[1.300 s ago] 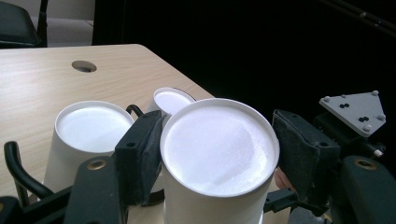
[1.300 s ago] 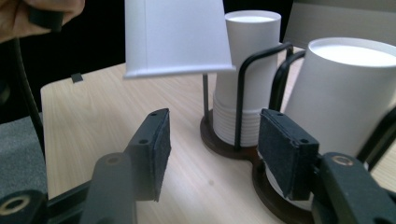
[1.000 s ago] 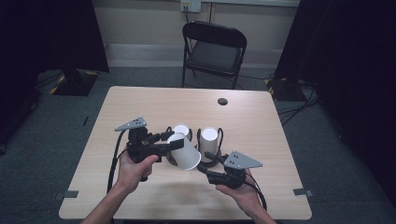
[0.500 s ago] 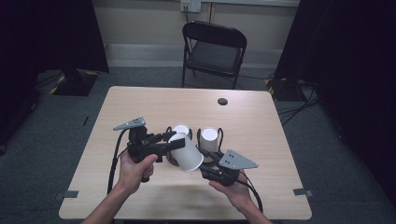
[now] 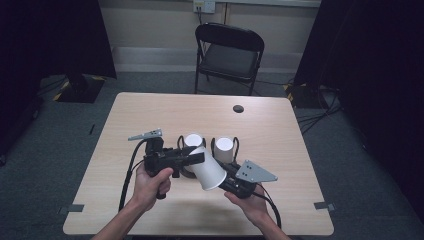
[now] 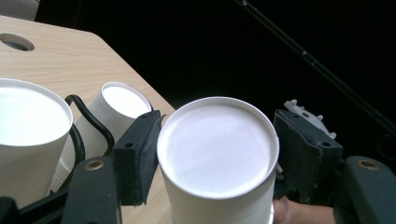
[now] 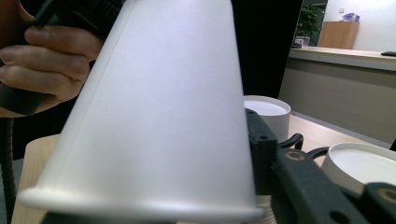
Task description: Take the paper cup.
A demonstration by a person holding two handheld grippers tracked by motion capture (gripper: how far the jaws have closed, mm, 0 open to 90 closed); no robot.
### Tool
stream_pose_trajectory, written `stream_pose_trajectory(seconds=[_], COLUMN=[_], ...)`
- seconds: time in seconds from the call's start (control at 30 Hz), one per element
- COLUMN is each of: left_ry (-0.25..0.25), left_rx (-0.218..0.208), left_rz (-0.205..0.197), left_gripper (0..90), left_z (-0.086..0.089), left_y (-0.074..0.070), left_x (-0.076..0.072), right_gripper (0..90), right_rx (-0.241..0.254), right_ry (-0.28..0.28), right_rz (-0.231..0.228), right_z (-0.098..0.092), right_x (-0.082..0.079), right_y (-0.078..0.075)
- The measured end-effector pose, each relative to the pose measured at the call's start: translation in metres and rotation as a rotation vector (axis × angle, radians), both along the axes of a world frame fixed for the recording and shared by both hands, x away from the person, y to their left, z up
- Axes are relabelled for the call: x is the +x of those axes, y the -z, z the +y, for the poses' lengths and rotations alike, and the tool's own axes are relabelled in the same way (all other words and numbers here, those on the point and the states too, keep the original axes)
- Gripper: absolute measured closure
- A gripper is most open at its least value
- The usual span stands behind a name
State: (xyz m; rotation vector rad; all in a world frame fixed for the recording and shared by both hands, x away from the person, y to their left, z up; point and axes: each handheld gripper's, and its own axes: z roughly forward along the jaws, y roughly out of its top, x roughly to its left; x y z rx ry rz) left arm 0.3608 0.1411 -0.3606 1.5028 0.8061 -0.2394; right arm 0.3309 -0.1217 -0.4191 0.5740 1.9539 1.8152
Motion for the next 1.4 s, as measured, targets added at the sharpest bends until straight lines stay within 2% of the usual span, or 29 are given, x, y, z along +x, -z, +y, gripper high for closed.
stream_pose_trajectory(seconds=[0.2,0.3,0.53,0.63,0.73,0.8,0.83,0.87,0.93,1.0,1.07,1.13,1.3,1.4], left_ry=[0.000,-0.009,-0.018,-0.056,-0.069,-0.081,-0.077,-0.076,-0.092,-0.097,-0.117,-0.115,-0.119,-0.135], left_rx=[0.031,0.048,0.037,0.077,0.092,0.112,0.110,0.111,0.139,0.145,0.171,0.176,0.232,0.248], left_rz=[-0.016,-0.024,-0.009,-0.055,-0.054,-0.062,-0.066,-0.070,-0.090,-0.097,-0.110,-0.109,-0.163,-0.175], left_gripper=[30.4,28.3,27.3,27.7,30.3,28.4,28.4,28.4,28.0,28.1,28.1,26.8,25.9,25.0], left_z=[-0.003,-0.004,-0.002,-0.001,0.001,0.001,0.000,0.000,-0.001,0.000,0.000,-0.001,0.001,0.006], left_y=[0.004,0.006,0.008,0.007,0.008,0.008,0.008,0.008,0.007,0.007,0.007,0.008,0.006,0.007], left_x=[0.000,0.001,0.003,0.002,0.003,0.003,0.003,0.003,0.002,0.002,0.002,0.002,0.000,-0.001], right_gripper=[80.3,82.2,84.8,86.6,86.8,87.0,87.1,87.1,87.1,87.1,87.1,87.1,87.1,87.1], right_rx=[0.000,-0.009,-0.022,-0.028,-0.036,-0.027,-0.047,-0.047,-0.057,-0.065,-0.071,-0.077,-0.096,-0.118], right_ry=[0.020,0.019,0.035,0.041,0.078,0.086,0.086,0.086,0.076,0.061,0.049,0.037,0.030,0.026], right_rz=[-0.022,-0.009,0.005,0.009,0.034,0.059,0.076,0.076,0.086,0.100,0.121,0.149,0.188,0.219], right_z=[-0.007,-0.008,-0.009,-0.011,-0.015,-0.018,-0.019,-0.019,-0.019,-0.019,-0.019,-0.020,-0.021,-0.021], right_x=[0.001,0.000,-0.001,-0.001,-0.001,0.001,0.001,0.001,0.001,0.001,0.001,0.002,0.002,0.002], right_y=[-0.004,-0.005,-0.008,-0.010,-0.010,-0.010,-0.010,-0.010,-0.010,-0.010,-0.011,-0.011,-0.012,-0.011])
